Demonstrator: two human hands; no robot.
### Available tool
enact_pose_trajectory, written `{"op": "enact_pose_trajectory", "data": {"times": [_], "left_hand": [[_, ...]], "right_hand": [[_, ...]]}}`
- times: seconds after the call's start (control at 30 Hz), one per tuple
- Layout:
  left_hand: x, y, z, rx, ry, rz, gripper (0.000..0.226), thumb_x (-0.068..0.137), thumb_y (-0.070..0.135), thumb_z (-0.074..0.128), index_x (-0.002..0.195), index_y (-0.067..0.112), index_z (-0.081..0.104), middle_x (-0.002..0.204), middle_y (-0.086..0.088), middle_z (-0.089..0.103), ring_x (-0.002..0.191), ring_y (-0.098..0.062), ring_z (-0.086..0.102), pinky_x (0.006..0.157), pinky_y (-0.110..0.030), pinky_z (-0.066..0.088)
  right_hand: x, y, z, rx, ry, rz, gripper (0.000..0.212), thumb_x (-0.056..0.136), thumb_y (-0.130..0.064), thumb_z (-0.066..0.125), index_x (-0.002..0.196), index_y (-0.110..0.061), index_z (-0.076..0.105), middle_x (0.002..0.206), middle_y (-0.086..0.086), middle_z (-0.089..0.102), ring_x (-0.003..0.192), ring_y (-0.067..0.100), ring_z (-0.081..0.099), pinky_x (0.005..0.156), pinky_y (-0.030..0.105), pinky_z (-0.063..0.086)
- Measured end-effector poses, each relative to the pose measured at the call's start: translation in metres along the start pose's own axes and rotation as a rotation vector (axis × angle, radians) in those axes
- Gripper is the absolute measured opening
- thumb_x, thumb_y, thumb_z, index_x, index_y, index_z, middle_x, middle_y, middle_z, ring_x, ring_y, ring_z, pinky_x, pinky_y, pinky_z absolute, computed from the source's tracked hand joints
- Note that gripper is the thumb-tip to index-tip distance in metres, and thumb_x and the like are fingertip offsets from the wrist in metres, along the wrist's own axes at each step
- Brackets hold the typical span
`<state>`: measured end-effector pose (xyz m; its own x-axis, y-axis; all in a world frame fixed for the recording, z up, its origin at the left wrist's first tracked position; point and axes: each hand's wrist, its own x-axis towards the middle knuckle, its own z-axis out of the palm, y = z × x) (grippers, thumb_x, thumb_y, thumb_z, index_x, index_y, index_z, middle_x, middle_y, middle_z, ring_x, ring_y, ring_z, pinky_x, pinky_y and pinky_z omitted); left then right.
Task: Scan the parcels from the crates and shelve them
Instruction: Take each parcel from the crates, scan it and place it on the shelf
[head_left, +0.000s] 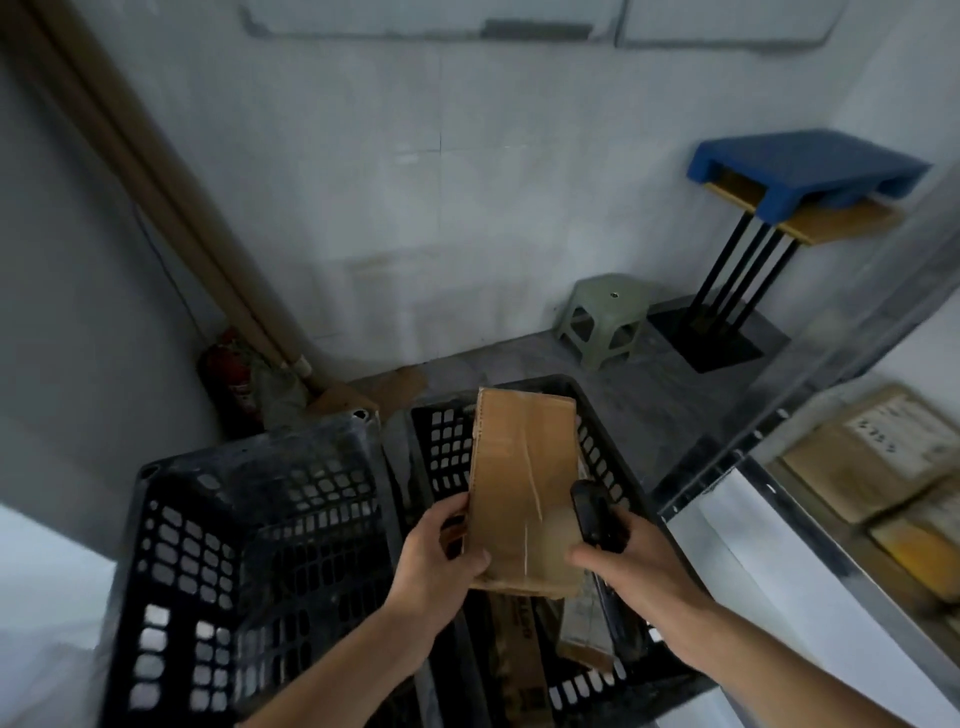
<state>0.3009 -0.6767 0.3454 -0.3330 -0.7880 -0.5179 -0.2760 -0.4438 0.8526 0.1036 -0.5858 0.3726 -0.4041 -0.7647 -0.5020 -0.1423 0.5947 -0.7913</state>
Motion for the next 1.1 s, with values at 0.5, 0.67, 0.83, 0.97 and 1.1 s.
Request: {"op": "enact_pose_trajectory", "data": {"times": [0.5,0.67,0.83,0.97,1.1], "left_hand": [[-0.070,0.000,0.011,-0.318,-0.102,0.111,0.034,0.095,0.019,0.067,0.128,0.029,0.063,0.119,0.010,0.072,0.112,-0.018,0.067,0.097,-0.044,0.055],[-0.080,-0.006,0.016,-0.405,-0.156,0.097,0.034,0.098,0.014,0.060,0.130,0.024,0.062,0.121,0.006,0.072,0.110,-0.022,0.068,0.081,-0.038,0.056],[-0.088,-0.009,0.025,-0.399,-0.203,0.136,0.034,0.095,0.002,0.059,0.127,0.014,0.062,0.124,-0.006,0.069,0.109,-0.028,0.064,0.081,-0.041,0.051],[-0.092,-0.012,0.035,-0.213,-0.108,0.225,0.042,0.091,-0.009,0.063,0.121,0.021,0.062,0.120,0.000,0.069,0.110,-0.018,0.064,0.087,-0.034,0.052],[-0.095,-0.015,0.053,0.060,0.060,0.293,0.050,0.086,-0.001,0.075,0.121,0.032,0.062,0.118,0.014,0.067,0.112,-0.009,0.064,0.101,-0.038,0.054]], "right_hand": [[-0.075,0.022,-0.026,0.213,0.136,-0.103,0.023,0.084,-0.013,0.077,0.104,-0.024,0.074,0.097,0.007,0.076,0.098,0.026,0.071,0.097,0.050,0.054],[-0.091,0.025,-0.040,0.210,0.136,-0.129,0.054,0.072,-0.039,0.091,0.120,-0.033,0.067,0.110,-0.015,0.075,0.107,0.004,0.066,0.089,0.025,0.049],[-0.104,0.039,-0.054,0.159,0.102,-0.129,0.066,0.064,-0.037,0.096,0.120,-0.036,0.061,0.112,-0.023,0.070,0.107,-0.006,0.061,0.081,0.014,0.046],[-0.105,0.048,-0.063,0.105,0.155,-0.171,0.071,0.060,-0.033,0.099,0.121,-0.032,0.061,0.109,-0.020,0.073,0.108,-0.002,0.064,0.086,0.017,0.049],[-0.108,0.053,-0.072,0.082,0.251,-0.214,0.076,0.062,-0.035,0.098,0.125,-0.033,0.056,0.115,-0.022,0.069,0.108,-0.004,0.061,0.092,0.023,0.048]]}}
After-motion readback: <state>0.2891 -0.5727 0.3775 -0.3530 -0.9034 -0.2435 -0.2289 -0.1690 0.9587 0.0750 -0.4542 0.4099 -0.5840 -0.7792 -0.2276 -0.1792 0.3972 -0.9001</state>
